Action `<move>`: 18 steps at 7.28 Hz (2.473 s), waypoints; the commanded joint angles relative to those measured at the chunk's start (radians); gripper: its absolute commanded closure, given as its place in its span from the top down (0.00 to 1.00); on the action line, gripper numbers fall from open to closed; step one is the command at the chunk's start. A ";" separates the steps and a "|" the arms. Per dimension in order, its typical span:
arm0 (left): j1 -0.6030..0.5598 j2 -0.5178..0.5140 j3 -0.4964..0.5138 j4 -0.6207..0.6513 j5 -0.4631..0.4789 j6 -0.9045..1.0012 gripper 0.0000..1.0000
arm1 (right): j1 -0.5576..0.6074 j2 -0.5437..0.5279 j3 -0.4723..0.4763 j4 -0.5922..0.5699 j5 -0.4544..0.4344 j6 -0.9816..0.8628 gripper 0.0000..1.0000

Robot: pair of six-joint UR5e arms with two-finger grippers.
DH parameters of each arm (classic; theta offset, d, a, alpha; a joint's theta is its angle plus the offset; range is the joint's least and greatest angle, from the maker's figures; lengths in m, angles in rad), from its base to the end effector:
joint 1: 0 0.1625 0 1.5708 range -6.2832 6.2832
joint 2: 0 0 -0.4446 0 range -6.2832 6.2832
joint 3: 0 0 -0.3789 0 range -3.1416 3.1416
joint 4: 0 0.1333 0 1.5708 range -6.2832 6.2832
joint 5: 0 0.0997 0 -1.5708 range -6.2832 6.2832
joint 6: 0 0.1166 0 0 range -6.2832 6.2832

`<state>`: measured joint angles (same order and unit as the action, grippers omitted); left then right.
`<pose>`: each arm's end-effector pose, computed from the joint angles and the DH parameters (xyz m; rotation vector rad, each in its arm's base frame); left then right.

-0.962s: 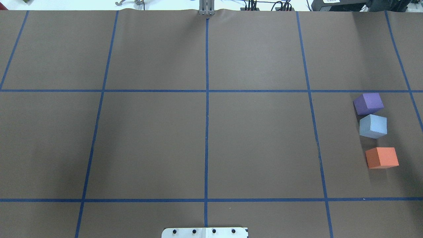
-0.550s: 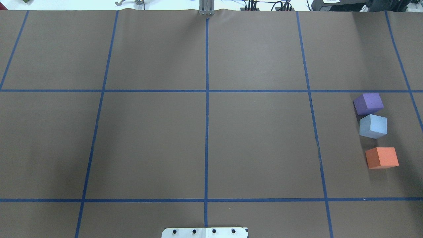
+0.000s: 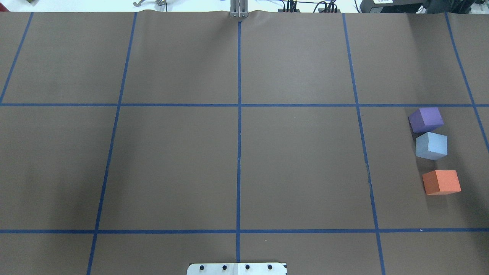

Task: Place blue block between orange and purple blocks

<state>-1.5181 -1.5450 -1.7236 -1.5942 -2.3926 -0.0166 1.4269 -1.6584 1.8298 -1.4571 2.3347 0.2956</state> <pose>-0.0228 -0.4767 0.6225 0.1134 0.8248 0.0958 -0.0130 -0.4567 0.5935 0.0991 -0.7991 0.0345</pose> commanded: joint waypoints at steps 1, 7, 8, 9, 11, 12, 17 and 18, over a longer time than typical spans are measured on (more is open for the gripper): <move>0.001 0.005 -0.011 0.000 0.000 -0.008 1.00 | -0.002 0.006 -0.016 0.000 -0.002 0.002 1.00; 0.004 -0.001 -0.014 -0.001 -0.014 -0.008 1.00 | -0.002 0.002 -0.011 0.003 0.018 0.000 1.00; 0.003 0.006 -0.039 0.000 -0.040 -0.008 1.00 | -0.002 -0.001 -0.009 0.003 0.020 0.000 1.00; 0.007 0.002 -0.045 0.000 -0.069 -0.008 1.00 | -0.002 -0.007 -0.018 0.000 0.037 0.000 1.00; 0.007 0.034 -0.106 0.003 -0.114 -0.005 1.00 | -0.002 -0.008 -0.035 0.003 0.037 0.002 1.00; 0.009 0.031 -0.106 -0.001 -0.115 0.001 1.00 | 0.001 -0.067 0.041 0.000 0.101 0.002 1.00; 0.004 0.052 -0.153 0.005 -0.109 -0.003 1.00 | 0.000 -0.005 -0.044 0.061 0.046 0.005 1.00; 0.003 0.071 -0.162 0.002 -0.109 0.000 1.00 | -0.002 0.000 -0.062 0.061 0.037 0.005 1.00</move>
<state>-1.5141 -1.4897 -1.8792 -1.5894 -2.5026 -0.0193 1.4262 -1.6704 1.7781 -1.3968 2.3847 0.2982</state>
